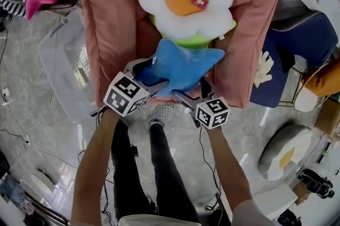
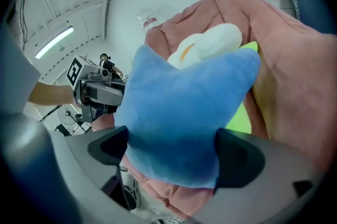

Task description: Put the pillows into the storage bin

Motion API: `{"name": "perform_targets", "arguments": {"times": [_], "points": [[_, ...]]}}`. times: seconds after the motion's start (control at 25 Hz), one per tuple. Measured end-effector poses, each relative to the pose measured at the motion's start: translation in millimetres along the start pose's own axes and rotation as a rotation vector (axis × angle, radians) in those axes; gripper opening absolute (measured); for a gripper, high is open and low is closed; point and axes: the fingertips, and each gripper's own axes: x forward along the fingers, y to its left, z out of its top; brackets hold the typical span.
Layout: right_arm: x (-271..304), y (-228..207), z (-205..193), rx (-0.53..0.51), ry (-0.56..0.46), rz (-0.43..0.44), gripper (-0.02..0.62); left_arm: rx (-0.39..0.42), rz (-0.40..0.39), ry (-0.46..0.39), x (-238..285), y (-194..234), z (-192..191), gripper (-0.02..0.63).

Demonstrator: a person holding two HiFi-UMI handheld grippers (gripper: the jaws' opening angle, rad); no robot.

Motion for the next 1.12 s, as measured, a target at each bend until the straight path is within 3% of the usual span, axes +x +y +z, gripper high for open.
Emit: {"name": "perform_targets", "arguments": {"times": [0.2,0.36,0.76,0.96,1.12], "points": [[-10.3,5.8,2.0,-0.011,-0.078,-0.049,0.425,0.056,0.008,-0.046,-2.8,-7.5,0.3,0.324],[-24.6,19.5,10.8,-0.057,-0.088,-0.058,0.378,0.063,0.005,-0.098,-18.1,-21.0,5.2,0.302],[-76.1,80.6,75.0,-0.291,-0.110,-0.060,0.368,-0.051,0.001,-0.307,-91.5,-53.6,40.0,0.296],[-89.5,135.2,114.4,-0.403,-0.130,-0.033,0.367,-0.019,0.048,-0.425,-157.0,-64.4,61.2,0.295],[-74.4,183.1,147.6,-0.493,-0.117,-0.011,0.368,-0.012,0.100,-0.507,-213.5,-48.9,69.4,0.293]]}}
